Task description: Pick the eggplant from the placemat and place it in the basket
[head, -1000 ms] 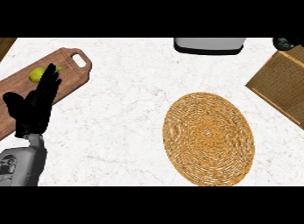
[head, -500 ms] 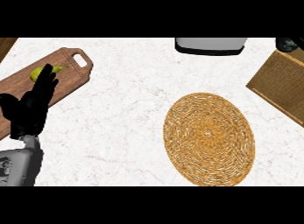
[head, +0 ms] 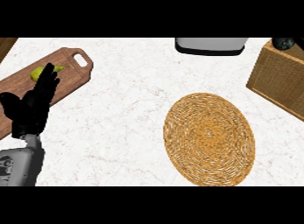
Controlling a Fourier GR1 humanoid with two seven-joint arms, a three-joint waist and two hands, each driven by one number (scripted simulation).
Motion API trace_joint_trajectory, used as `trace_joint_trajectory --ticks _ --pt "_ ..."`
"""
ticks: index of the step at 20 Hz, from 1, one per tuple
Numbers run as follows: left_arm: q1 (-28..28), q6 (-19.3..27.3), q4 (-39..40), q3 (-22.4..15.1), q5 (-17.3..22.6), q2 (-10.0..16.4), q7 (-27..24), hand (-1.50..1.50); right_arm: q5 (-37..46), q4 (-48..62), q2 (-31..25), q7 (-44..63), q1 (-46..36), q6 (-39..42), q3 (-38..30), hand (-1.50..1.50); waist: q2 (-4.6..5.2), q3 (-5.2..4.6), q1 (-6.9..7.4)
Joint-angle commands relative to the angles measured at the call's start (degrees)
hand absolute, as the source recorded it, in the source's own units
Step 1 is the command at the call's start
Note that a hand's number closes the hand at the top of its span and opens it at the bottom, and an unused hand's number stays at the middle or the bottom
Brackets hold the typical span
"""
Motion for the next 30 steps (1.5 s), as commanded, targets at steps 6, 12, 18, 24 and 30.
trace_joint_trajectory --ticks 6,12,18,24,30 --pt "0.15 -0.60 -1.77 -0.03 0.77 0.20 2.54 0.00 0.14 2.09 0.28 -1.23 1.98 3.18 0.03 1.50 0.79 0.75 0.05" --pt "-0.24 -0.70 0.68 0.20 0.55 -0.03 -0.58 0.00 -1.61 4.01 0.12 1.14 4.42 3.99 -1.60 1.50 1.27 0.76 0.26" --pt "2.37 0.17 -2.39 -1.14 -0.76 -0.78 0.03 0.00 -2.73 3.64 -0.37 5.23 5.11 2.97 -2.53 -1.50 1.00 0.81 0.56" --pt "1.41 -0.32 0.37 0.52 0.48 -0.36 -1.07 0.00 -9.23 -2.06 2.27 0.92 5.09 -5.20 -8.62 -1.50 0.56 0.75 -0.82" --pt "0.58 -0.32 0.84 1.29 0.40 0.64 -0.03 0.00 -16.36 -4.83 0.05 -1.20 4.00 -9.23 -15.92 -1.50 0.55 0.76 -1.07"
